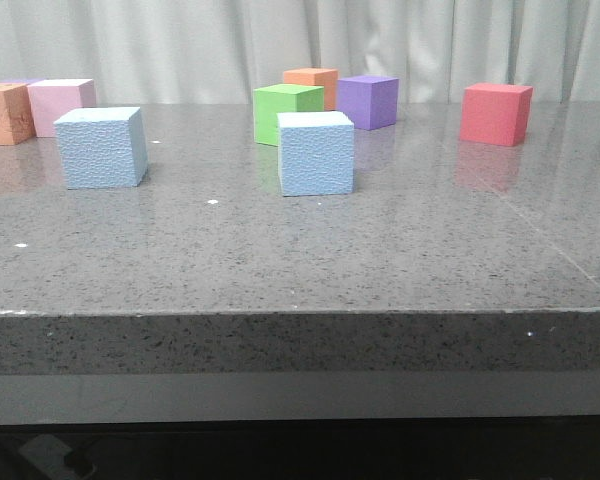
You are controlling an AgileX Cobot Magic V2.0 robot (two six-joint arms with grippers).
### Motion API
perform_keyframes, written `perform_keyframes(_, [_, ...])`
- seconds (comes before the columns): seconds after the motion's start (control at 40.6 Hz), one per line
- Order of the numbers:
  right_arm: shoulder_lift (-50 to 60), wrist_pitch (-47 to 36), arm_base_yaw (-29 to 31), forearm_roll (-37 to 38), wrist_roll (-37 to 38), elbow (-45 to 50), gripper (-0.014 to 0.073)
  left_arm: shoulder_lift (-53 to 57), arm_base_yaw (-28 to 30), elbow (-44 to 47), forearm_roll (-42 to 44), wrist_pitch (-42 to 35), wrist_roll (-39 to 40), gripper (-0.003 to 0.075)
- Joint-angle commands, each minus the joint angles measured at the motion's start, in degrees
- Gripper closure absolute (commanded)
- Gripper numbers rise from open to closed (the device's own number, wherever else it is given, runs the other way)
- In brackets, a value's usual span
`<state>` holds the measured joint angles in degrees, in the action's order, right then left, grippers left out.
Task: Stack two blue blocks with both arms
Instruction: 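Set the light-blue cube down, open the right gripper, withdraw, then lower the left gripper onto the other light-blue cube and grasp it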
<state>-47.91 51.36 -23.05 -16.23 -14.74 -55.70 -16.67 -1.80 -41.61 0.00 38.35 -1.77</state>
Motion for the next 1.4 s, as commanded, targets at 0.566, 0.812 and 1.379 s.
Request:
perform_keyframes(0.566, [10.89,-9.05,0.31,1.20,-0.51,2.47,-0.0002,-1.14,-0.32,-1.36,0.00,-4.66,-0.06,0.0231])
perform_keyframes(0.812, [10.89,-8.80,0.31,1.20,-0.51,2.47,-0.0002,-1.14,-0.32,-1.36,0.00,-4.85,-0.06,0.0231])
perform_keyframes(1.379, [10.89,-8.48,0.31,1.20,-0.51,2.47,-0.0002,-10.30,-7.16,-6.52,-3.85,-4.45,-0.06,0.0198])
